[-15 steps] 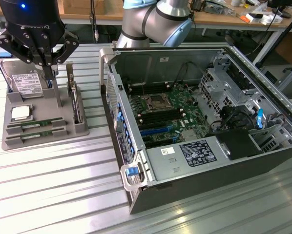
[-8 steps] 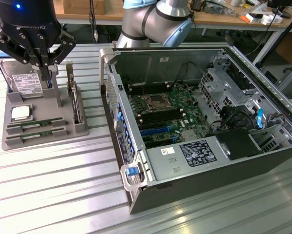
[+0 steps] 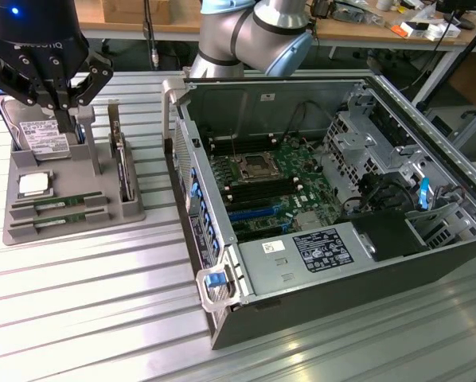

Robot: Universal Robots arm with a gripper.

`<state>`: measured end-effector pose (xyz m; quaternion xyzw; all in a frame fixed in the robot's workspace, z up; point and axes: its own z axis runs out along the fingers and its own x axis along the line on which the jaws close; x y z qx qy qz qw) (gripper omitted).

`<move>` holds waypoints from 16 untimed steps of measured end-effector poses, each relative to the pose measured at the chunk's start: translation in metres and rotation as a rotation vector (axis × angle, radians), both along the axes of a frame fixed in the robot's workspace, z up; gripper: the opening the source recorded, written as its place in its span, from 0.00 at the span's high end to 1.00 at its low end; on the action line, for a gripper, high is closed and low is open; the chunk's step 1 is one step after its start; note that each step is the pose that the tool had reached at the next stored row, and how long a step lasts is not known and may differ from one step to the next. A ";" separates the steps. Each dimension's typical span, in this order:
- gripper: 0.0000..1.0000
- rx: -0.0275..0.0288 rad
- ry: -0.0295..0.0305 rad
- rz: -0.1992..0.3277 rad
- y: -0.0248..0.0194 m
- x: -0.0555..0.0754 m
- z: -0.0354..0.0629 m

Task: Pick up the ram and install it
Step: 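Reach for the ram, then pick up the ram and move it above insertion slot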

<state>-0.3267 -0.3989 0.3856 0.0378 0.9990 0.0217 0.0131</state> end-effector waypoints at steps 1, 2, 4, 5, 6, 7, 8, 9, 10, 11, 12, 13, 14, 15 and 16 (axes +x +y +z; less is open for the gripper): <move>0.89 0.0000 0.0000 0.000 0.0000 0.000 0.0000; 0.89 -0.0001 0.0001 0.000 0.0000 0.000 0.0000; 0.89 0.0000 0.0001 0.000 0.0000 0.000 0.0000; 0.89 0.0000 0.0000 0.000 0.0000 0.000 0.0000; 0.89 0.0000 0.0000 0.000 0.0000 0.000 0.0000; 0.89 0.0000 0.0000 0.000 0.0000 0.000 0.0000; 0.89 0.0000 0.0000 0.000 0.0000 0.000 0.0000; 0.89 0.0000 0.0000 0.000 0.0000 0.000 0.0000; 0.89 0.0000 0.0000 0.002 0.0000 0.000 0.0000; 0.89 0.0000 0.0000 0.007 0.0000 0.000 0.0000; 0.89 -0.0001 0.0001 0.022 0.0000 0.000 0.0000; 0.89 0.0000 0.0000 0.043 0.0000 0.000 0.0000; 0.89 0.0000 0.0000 0.061 0.0000 0.000 0.0000; 0.89 -0.0001 0.0001 0.087 0.0000 0.000 0.0000; 0.89 0.0000 0.0000 0.110 0.0000 0.000 0.0000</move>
